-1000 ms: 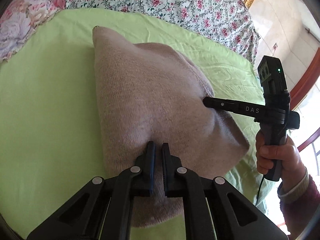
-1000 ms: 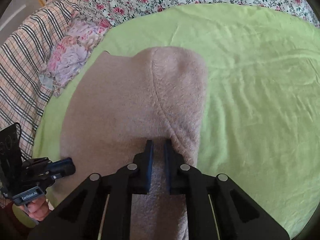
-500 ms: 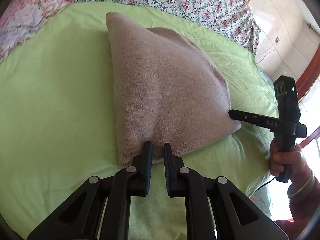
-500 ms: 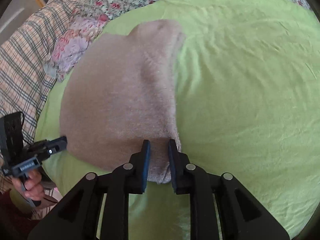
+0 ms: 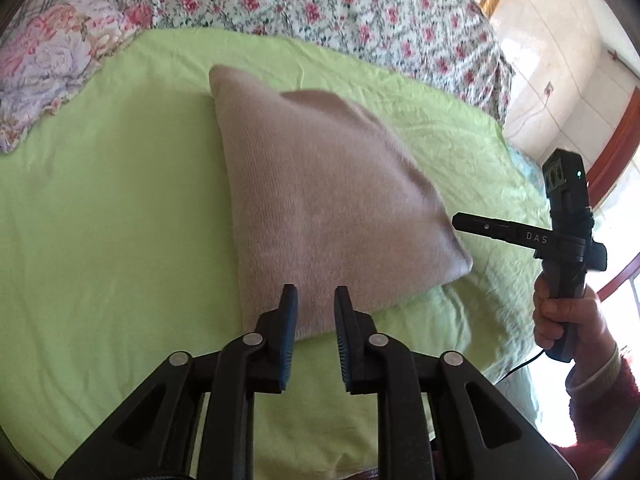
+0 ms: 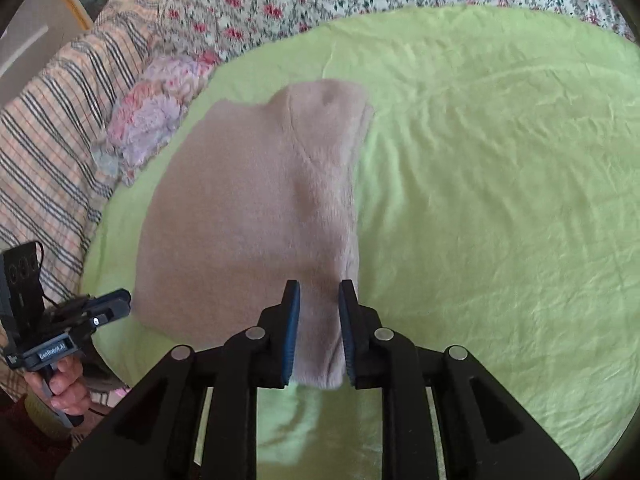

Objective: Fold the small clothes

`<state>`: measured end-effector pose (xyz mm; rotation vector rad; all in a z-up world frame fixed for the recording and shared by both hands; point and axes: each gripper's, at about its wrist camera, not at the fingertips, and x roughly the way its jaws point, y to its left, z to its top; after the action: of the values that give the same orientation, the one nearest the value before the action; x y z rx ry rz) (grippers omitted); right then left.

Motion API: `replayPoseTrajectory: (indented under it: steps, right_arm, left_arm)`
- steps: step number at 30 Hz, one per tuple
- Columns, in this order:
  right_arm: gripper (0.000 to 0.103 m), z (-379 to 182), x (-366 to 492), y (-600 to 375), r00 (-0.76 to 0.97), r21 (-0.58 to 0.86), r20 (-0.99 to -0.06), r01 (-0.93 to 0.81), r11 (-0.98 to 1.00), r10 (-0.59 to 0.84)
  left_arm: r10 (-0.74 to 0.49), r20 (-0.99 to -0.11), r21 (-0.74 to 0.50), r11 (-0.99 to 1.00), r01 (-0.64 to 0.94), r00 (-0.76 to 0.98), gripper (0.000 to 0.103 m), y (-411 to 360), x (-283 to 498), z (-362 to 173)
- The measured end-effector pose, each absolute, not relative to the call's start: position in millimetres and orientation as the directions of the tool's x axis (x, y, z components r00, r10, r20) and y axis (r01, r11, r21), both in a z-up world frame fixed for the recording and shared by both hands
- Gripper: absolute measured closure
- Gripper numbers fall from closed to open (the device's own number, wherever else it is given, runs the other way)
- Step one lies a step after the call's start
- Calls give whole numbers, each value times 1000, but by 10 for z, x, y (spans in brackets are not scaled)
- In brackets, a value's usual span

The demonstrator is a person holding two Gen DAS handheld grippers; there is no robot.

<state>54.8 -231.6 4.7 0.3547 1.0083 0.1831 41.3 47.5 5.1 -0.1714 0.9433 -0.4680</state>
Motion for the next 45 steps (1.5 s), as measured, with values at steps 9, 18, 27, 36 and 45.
replayPoseTrajectory:
  steps: [9, 18, 27, 36, 45]
  right_arm:
    - [69, 8, 1291, -2274, 545, 342, -790, 13, 940, 280]
    - [59, -306, 1426, -2346, 476, 300, -848, 66, 952, 234]
    - [57, 73, 1136, -2397, 538, 343, -800, 50, 938, 264]
    - [56, 106, 591, -2400, 527, 365, -802, 59, 929, 282]
    - [43, 78, 195, -2272, 510, 349, -813, 44, 936, 279]
  left_arm:
    - [-372, -747, -335, 927, 172, 551, 69, 619, 1090, 119]
    - [-294, -796, -259, 956, 141, 529, 55, 611, 1371, -44]
    - [-310, -793, -268, 951, 156, 525, 59, 623, 1062, 76]
    - [-305, -804, -257, 952, 164, 510, 54, 626, 641, 83]
    - [-271, -815, -212, 962, 171, 512, 33, 640, 350, 63]
